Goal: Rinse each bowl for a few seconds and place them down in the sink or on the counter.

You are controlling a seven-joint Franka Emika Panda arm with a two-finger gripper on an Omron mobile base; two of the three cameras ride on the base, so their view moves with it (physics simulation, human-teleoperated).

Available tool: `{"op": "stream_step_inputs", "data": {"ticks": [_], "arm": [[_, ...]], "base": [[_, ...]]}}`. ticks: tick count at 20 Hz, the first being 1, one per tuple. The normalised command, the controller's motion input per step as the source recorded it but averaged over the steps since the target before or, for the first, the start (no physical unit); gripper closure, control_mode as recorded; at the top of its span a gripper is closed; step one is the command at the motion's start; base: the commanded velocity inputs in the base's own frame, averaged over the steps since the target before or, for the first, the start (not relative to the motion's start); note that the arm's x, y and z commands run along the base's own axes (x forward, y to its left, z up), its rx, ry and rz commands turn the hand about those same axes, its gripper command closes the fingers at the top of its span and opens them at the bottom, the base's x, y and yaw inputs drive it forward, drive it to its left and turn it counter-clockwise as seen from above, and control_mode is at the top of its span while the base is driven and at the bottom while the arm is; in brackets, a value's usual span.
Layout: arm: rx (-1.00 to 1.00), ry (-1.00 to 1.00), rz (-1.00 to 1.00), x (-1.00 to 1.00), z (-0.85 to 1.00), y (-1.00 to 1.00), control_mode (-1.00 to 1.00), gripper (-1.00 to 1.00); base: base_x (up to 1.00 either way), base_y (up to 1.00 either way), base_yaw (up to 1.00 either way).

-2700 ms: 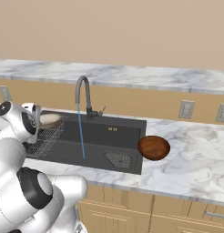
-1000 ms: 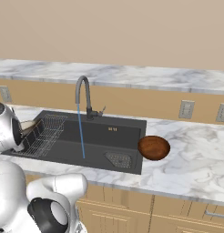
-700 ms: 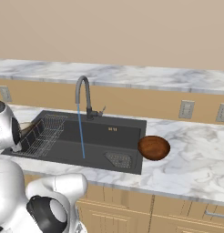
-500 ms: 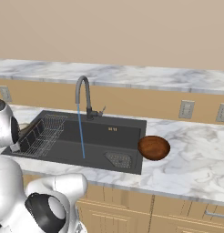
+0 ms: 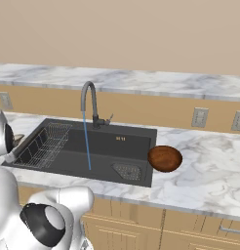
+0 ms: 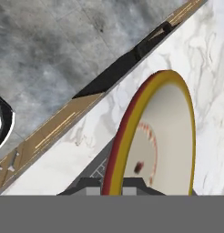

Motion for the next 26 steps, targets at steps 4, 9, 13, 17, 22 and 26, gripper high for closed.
{"op": "stream_step_inputs", "data": {"ticks": [4,9,13,17,22,26], "arm": [[-0.04,-0.01,0.02,-0.15,0.00,0.21,-1.00,1.00],[-0.01,0.00,0.03,-0.09,0.00,0.17,-1.00,1.00],[0.00,0.03,0.02,-0.05,0.00,0.17,-1.00,1.00],[0.00,0.06,0.01,-0.04,-0.02,0.15,-1.00,1.00],[0.00,0.03,0.01,-0.02,-0.06,0.16,-1.00,1.00],[0.00,0.01,0.01,-0.03,-0.06,0.23,-1.00,1.00]], "base": [[0.00,0.00,0.00],[0.00,0.00,0.00],[0.00,0.00,0.00],[0.00,0.00,0.00],[0.00,0.00,0.00],[0.00,0.00,0.00]]}}
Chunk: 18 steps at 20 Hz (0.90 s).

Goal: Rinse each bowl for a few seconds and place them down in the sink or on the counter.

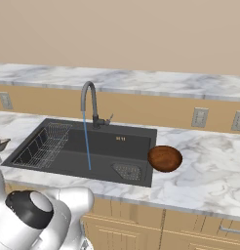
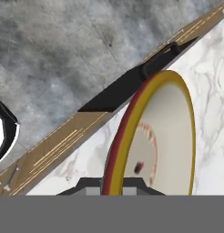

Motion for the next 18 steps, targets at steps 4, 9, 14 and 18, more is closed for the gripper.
{"op": "stream_step_inputs", "data": {"ticks": [4,9,14,18], "arm": [[0.00,0.00,0.01,-0.09,-0.13,0.15,-1.00,1.00],[0.00,0.03,0.01,-0.06,-0.19,0.08,-1.00,1.00],[0.00,0.03,0.01,-0.03,-0.20,0.07,-1.00,1.00],[0.00,0.04,0.01,-0.01,-0.19,0.13,-1.00,1.00]], "base": [[0.00,0.00,0.00],[0.00,0.00,0.00],[0.00,0.00,0.00],[0.00,0.00,0.00]]}}
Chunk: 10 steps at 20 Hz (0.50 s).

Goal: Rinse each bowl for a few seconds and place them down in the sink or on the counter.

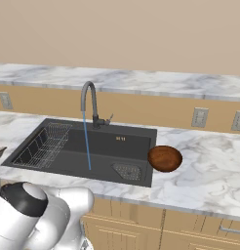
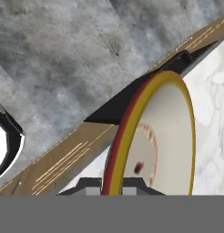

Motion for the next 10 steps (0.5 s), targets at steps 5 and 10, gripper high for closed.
{"op": "stream_step_inputs", "data": {"ticks": [5,10], "arm": [[0.00,0.05,0.00,0.00,-0.18,0.22,-1.00,1.00],[0.00,0.05,0.00,0.00,-0.20,0.20,-1.00,1.00]], "base": [[0.00,0.00,0.00],[0.00,0.00,0.00]]}}
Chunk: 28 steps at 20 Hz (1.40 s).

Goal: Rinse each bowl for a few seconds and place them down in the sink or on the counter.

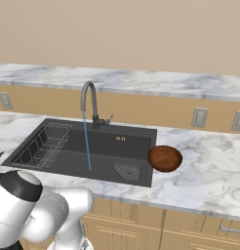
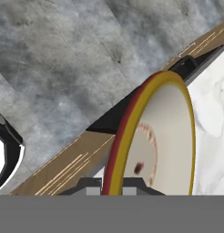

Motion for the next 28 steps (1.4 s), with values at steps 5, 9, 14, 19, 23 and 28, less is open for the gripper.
{"op": "stream_step_inputs", "data": {"ticks": [5,9,14,19,23,28], "arm": [[0.00,0.03,0.00,0.06,-0.16,0.15,-1.00,1.00],[-0.01,0.03,0.00,0.12,-0.14,0.15,-1.00,1.00],[-0.01,0.02,0.00,0.14,-0.11,0.14,-1.00,1.00],[-0.04,0.00,0.00,0.11,-0.09,0.22,-1.00,1.00],[-0.05,-0.02,0.00,0.12,-0.09,0.21,-1.00,1.00],[-0.04,-0.02,0.00,0.11,-0.10,0.14,-1.00,1.00]], "base": [[0.00,0.00,0.00],[0.00,0.00,0.00],[0.00,0.00,0.00],[0.00,0.00,0.00],[0.00,0.00,0.00],[0.00,0.00,0.00]]}}
